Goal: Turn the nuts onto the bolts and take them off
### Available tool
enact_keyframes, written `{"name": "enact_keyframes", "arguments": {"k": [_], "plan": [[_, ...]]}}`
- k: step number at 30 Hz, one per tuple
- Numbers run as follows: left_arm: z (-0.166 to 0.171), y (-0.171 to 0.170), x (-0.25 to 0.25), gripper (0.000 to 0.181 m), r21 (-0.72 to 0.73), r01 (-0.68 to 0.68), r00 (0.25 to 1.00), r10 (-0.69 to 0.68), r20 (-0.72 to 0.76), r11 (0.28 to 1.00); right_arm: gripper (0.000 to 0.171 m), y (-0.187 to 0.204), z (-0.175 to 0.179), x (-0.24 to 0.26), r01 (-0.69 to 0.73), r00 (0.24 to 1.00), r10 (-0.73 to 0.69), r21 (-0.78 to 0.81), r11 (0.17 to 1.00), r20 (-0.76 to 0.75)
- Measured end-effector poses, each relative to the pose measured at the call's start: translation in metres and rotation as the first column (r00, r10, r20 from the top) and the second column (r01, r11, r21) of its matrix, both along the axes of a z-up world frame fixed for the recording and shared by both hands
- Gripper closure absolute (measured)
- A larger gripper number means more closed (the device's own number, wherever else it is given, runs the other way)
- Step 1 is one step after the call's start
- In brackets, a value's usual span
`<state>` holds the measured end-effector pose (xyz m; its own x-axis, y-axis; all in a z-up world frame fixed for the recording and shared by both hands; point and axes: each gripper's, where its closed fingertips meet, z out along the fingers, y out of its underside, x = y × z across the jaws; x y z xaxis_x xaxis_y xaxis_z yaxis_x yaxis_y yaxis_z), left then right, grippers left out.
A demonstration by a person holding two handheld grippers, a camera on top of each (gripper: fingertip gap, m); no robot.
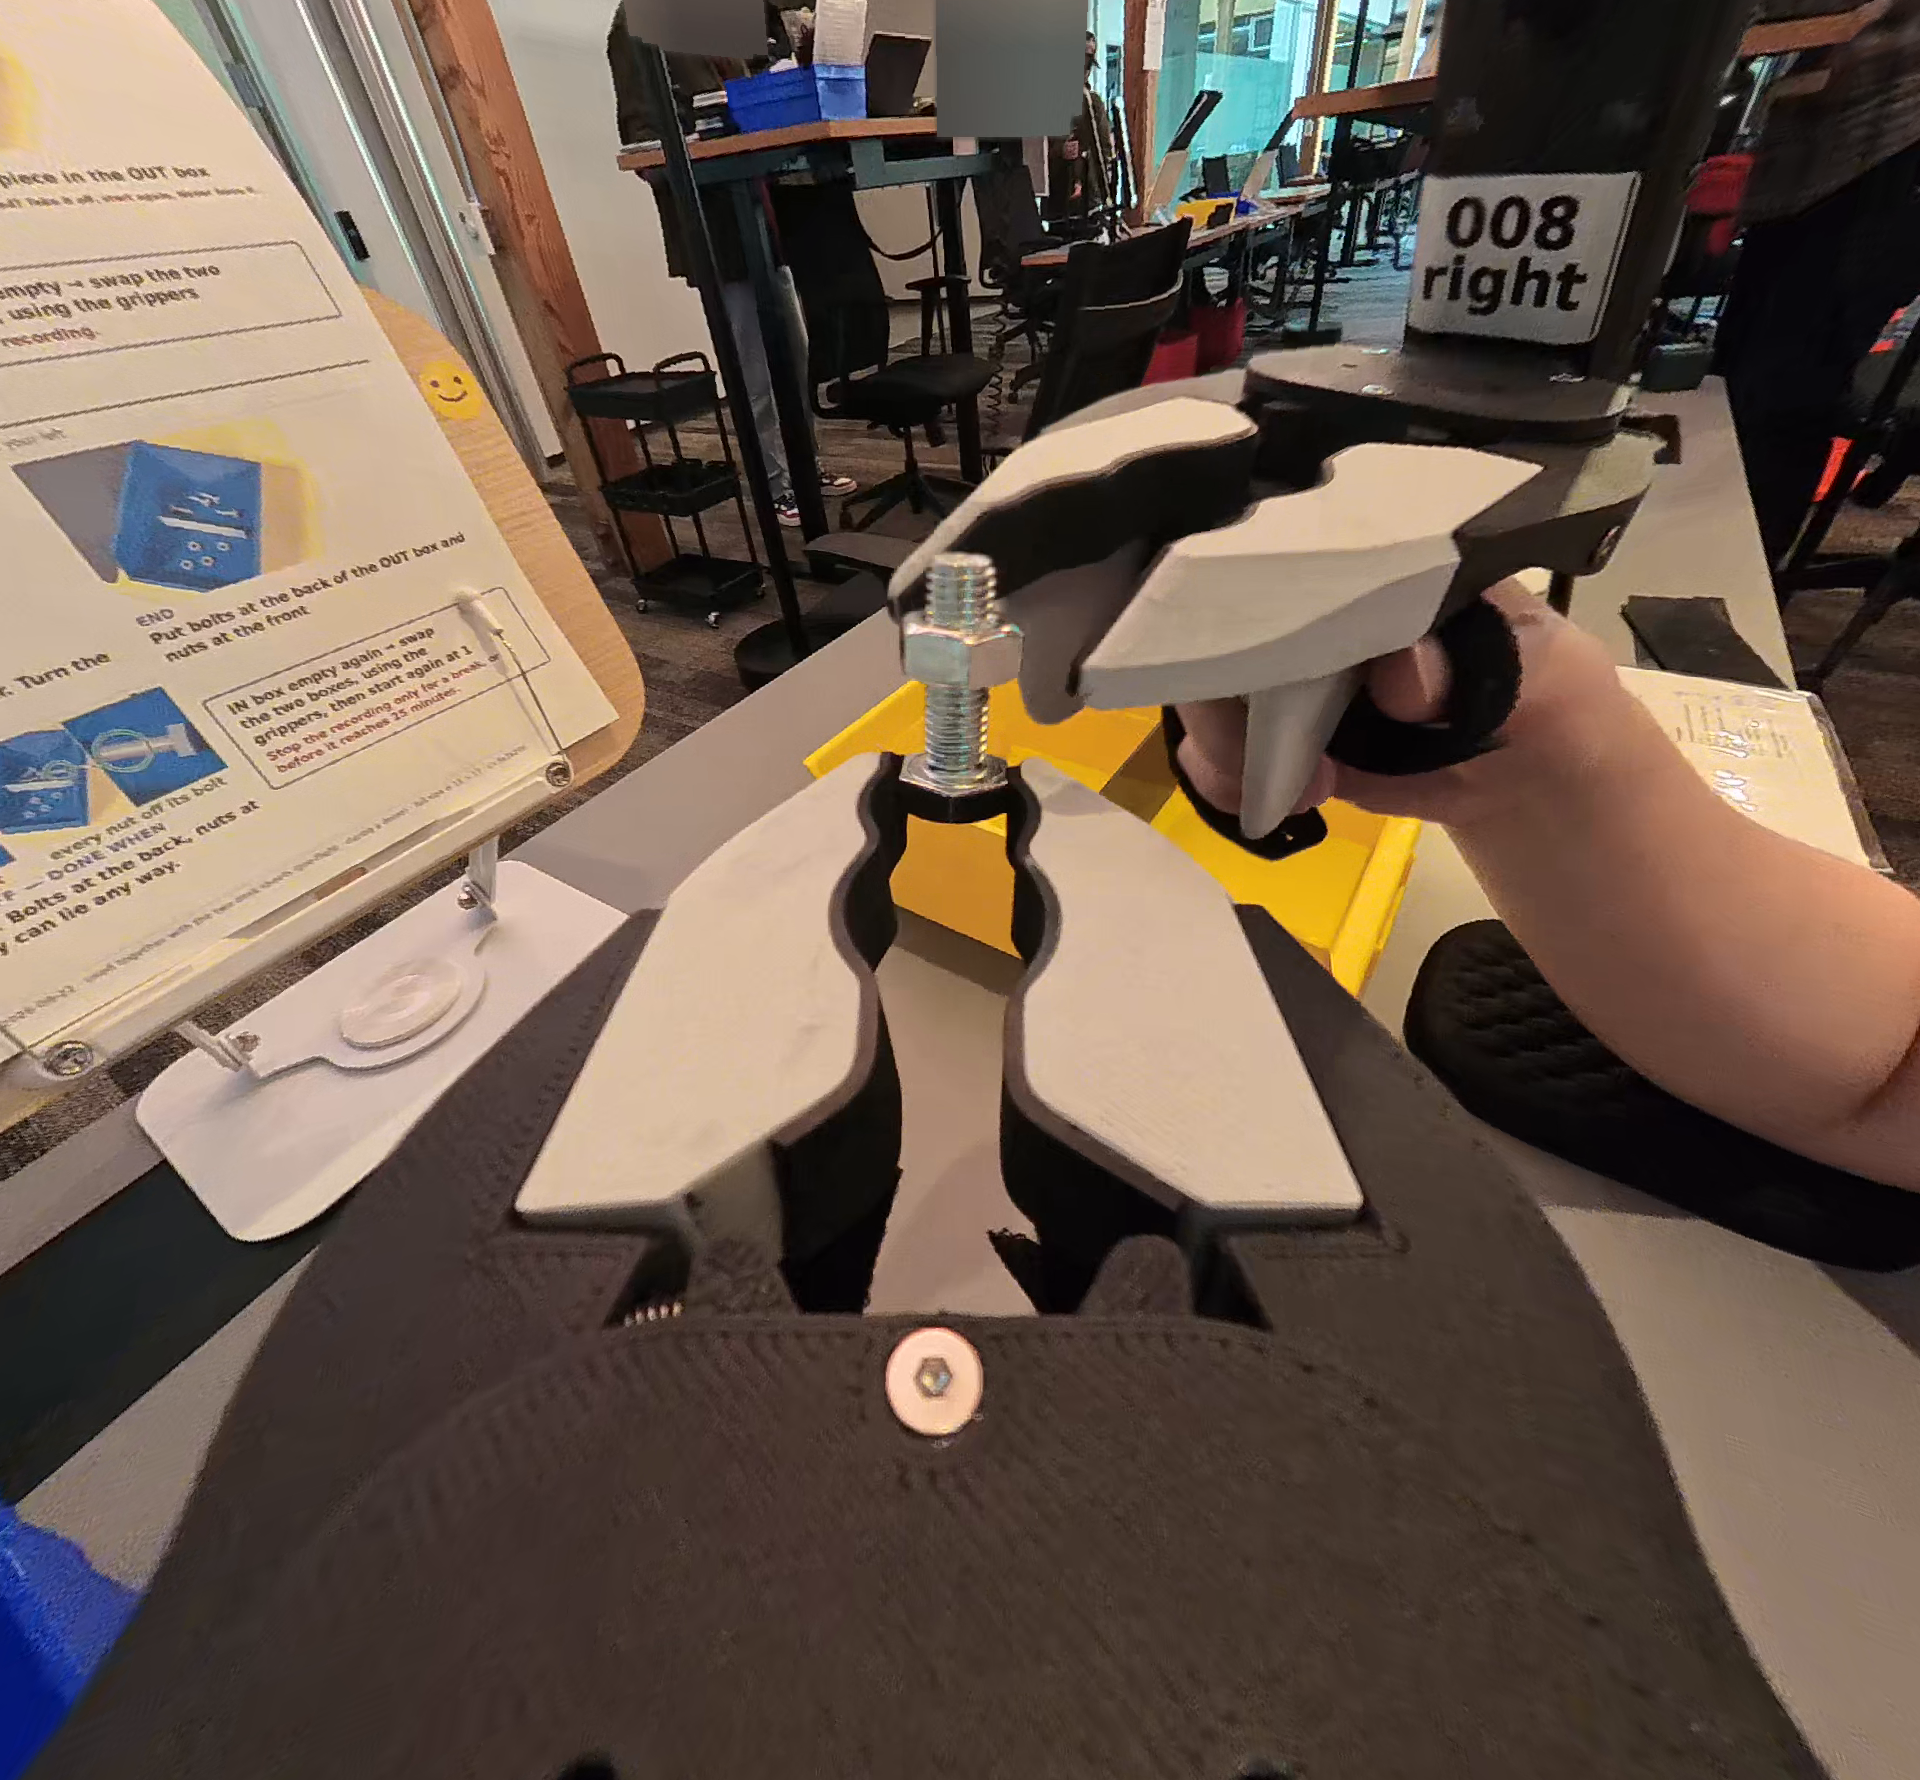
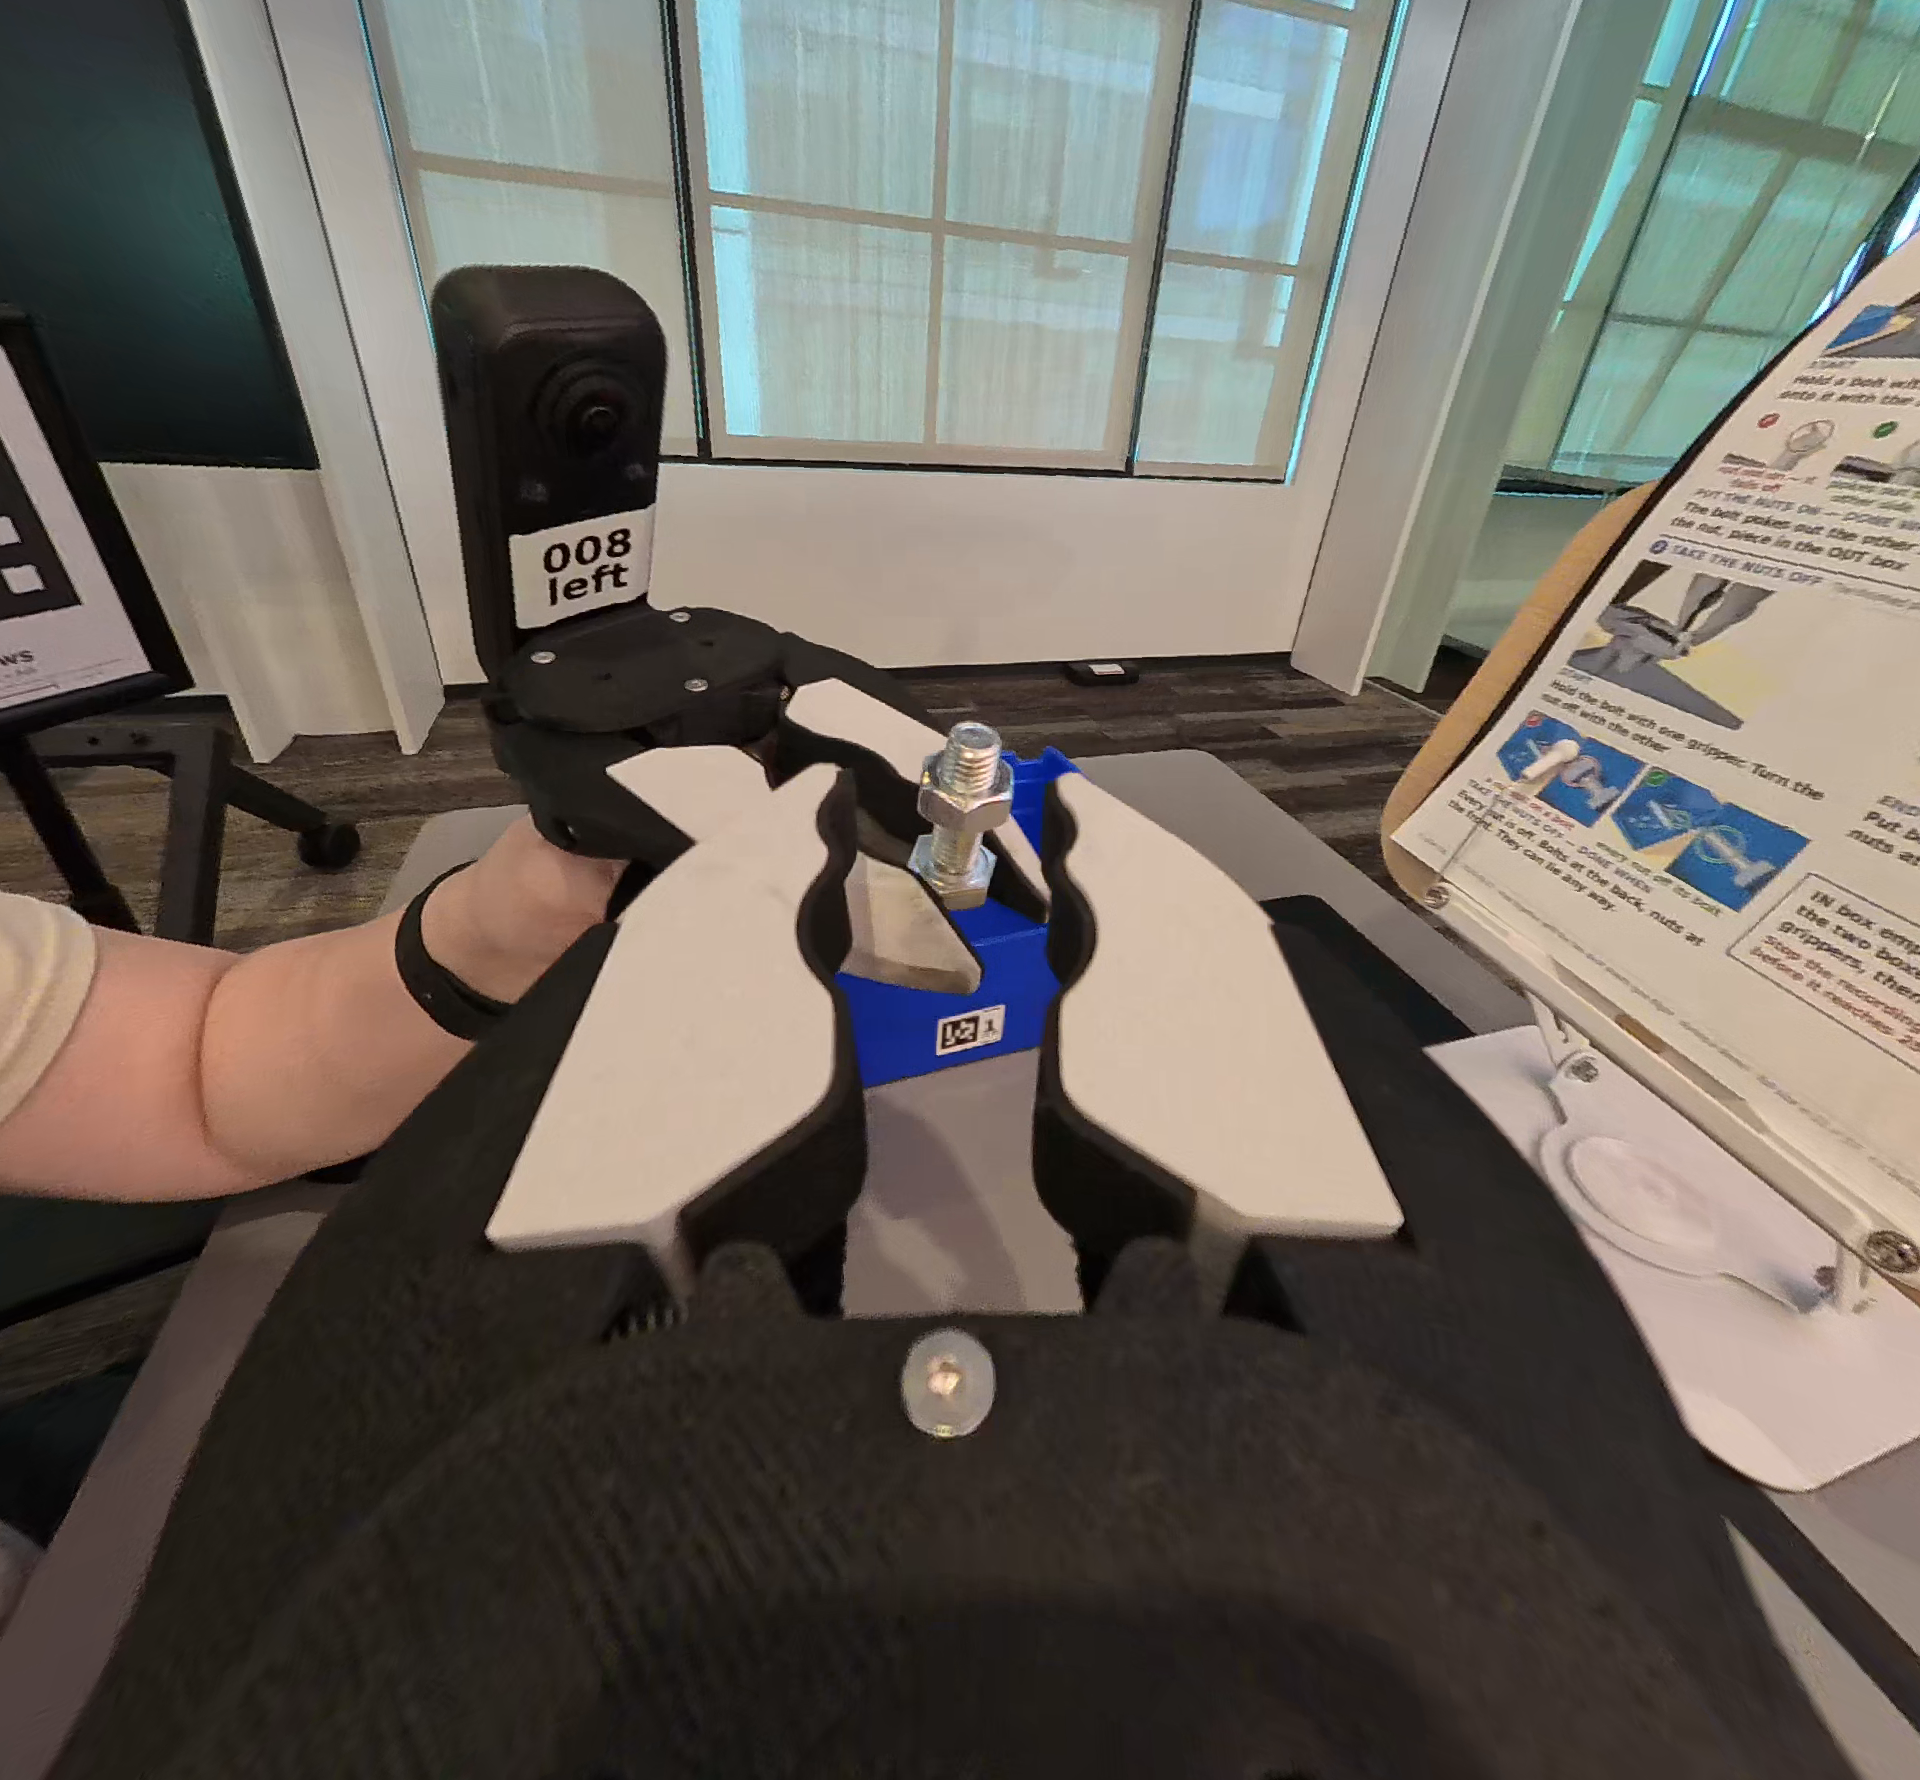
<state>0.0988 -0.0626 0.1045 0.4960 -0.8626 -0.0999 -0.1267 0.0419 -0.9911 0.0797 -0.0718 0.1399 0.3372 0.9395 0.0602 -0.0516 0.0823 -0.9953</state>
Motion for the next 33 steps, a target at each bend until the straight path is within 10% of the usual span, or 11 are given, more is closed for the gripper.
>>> {"name": "enact_keyframes", "arguments": {"k": [33], "plan": [[0.024, -0.041, 0.008, 0.164, -0.118, 0.358, 0.914, -0.321, 0.248, 0.926, 0.139, -0.013, 0.012, 0.015, -0.233, 0.966, 0.22, -0.089, 0.968, -0.137]]}}
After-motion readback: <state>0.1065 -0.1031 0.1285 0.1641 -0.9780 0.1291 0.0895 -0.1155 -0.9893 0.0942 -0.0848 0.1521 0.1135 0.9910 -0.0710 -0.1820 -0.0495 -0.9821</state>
